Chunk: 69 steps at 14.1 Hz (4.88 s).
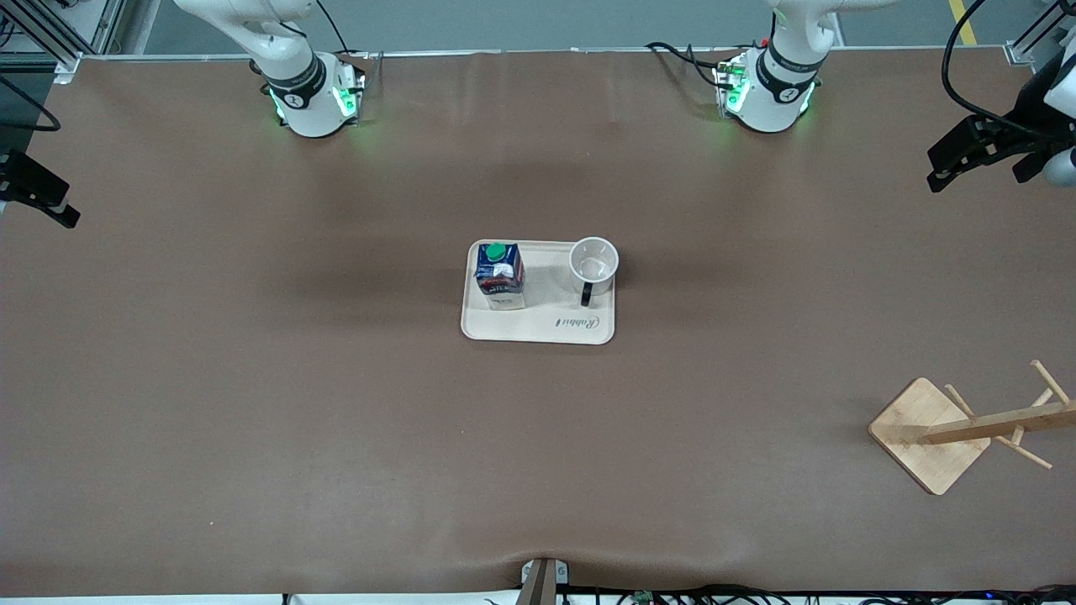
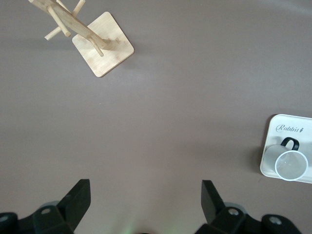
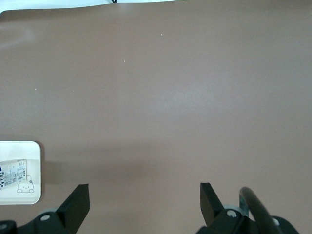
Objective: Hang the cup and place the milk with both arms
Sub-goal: 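Move the left gripper toward the white mug on the tray, then lower the left gripper and grasp the white mug by its rim, then lift the mug with the left gripper and carry it toward the wooden stand, then hold the mug near the stand while the right gripper reaches the milk carton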
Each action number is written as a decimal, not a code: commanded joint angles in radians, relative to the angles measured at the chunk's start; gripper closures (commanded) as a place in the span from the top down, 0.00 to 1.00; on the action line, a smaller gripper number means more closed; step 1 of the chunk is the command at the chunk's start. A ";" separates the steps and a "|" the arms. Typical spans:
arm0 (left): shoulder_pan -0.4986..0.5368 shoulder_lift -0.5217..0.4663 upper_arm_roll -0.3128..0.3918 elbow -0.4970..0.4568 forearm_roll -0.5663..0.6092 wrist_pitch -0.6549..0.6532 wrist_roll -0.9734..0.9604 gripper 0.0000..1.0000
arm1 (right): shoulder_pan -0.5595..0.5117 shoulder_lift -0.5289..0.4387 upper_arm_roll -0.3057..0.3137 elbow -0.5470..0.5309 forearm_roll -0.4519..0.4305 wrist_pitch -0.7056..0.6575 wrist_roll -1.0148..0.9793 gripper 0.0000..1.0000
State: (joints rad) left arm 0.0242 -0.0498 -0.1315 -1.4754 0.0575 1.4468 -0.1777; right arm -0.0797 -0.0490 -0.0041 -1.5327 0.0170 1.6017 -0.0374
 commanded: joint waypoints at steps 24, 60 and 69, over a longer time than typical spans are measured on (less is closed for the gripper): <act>-0.447 0.333 -0.071 -0.456 -0.018 0.653 -0.126 0.96 | -0.003 0.041 0.003 0.009 -0.005 -0.065 0.008 1.00; -0.101 0.291 -0.079 -0.266 -0.030 0.612 0.012 0.00 | 0.035 0.287 0.007 0.043 0.104 -0.233 0.016 1.00; 0.063 0.333 -0.071 -0.063 -0.039 0.442 0.236 0.00 | 0.194 0.334 0.007 0.098 0.196 -0.132 0.082 1.00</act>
State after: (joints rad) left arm 0.0820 0.2500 -0.1982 -1.6170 0.0424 1.9372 0.0393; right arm 0.0870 0.2541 0.0064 -1.4630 0.1699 1.4752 0.0115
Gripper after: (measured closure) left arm 0.947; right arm 0.000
